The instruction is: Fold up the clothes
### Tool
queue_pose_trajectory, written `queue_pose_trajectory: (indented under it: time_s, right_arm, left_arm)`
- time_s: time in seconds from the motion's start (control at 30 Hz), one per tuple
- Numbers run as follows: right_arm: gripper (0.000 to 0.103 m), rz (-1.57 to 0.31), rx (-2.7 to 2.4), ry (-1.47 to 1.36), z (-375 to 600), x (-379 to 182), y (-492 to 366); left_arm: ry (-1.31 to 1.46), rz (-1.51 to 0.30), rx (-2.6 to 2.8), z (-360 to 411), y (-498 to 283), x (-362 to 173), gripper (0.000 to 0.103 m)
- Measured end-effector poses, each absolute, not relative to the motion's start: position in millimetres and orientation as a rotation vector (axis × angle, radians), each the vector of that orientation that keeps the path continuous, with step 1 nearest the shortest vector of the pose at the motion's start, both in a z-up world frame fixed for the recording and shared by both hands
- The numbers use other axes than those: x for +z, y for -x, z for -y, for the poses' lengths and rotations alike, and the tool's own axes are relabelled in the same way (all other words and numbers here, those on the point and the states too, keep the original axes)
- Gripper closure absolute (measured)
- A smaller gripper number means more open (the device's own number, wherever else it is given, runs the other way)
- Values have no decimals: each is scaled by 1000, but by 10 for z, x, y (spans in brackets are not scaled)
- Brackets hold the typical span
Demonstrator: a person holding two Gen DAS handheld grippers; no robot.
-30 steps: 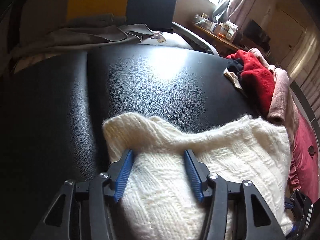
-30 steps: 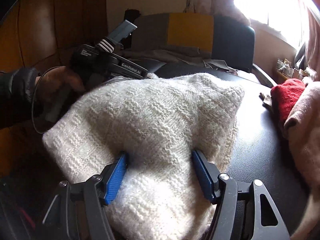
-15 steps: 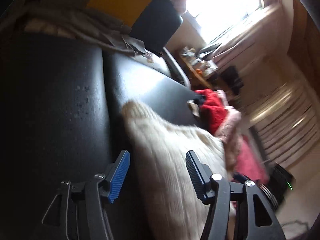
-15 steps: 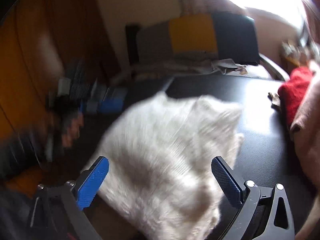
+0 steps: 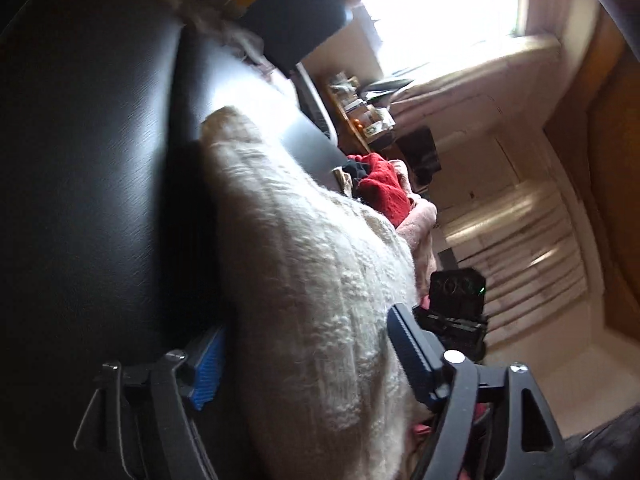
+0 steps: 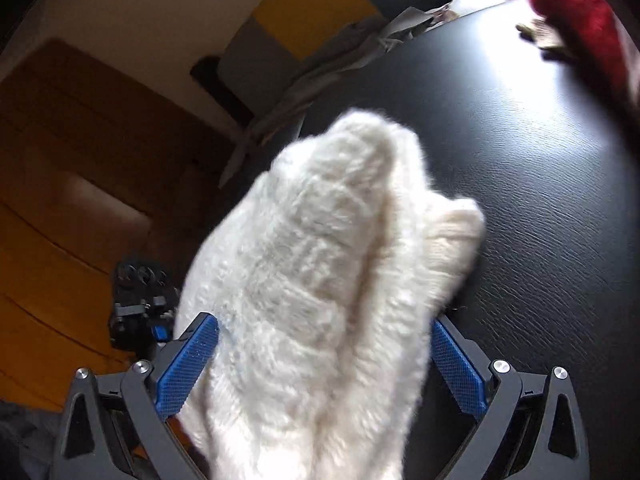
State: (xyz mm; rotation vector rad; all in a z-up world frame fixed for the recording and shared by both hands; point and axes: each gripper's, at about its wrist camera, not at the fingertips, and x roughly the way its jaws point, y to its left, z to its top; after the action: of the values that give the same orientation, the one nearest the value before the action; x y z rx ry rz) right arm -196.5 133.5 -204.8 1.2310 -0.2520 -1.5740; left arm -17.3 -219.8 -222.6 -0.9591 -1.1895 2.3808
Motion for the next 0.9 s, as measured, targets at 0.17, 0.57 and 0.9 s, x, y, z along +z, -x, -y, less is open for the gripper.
queue_pose_trajectory:
  time_s: [0.17, 0.57, 0.9]
  right_arm:
    - [3, 203, -1597, -1196, -1265, -2051, 1865]
    - [31, 203, -1331, -1222, -46, -2011, 1239]
    - [31, -61, -916, -1064, 3124, -1581, -327]
  left_arm:
    - [1077, 1123, 2418, 2038, 228, -2184, 40]
    - [755, 1275, 2759, 2731, -1292, -1772, 54]
    - [362, 1413, 3307, 4166, -2959, -1313, 54]
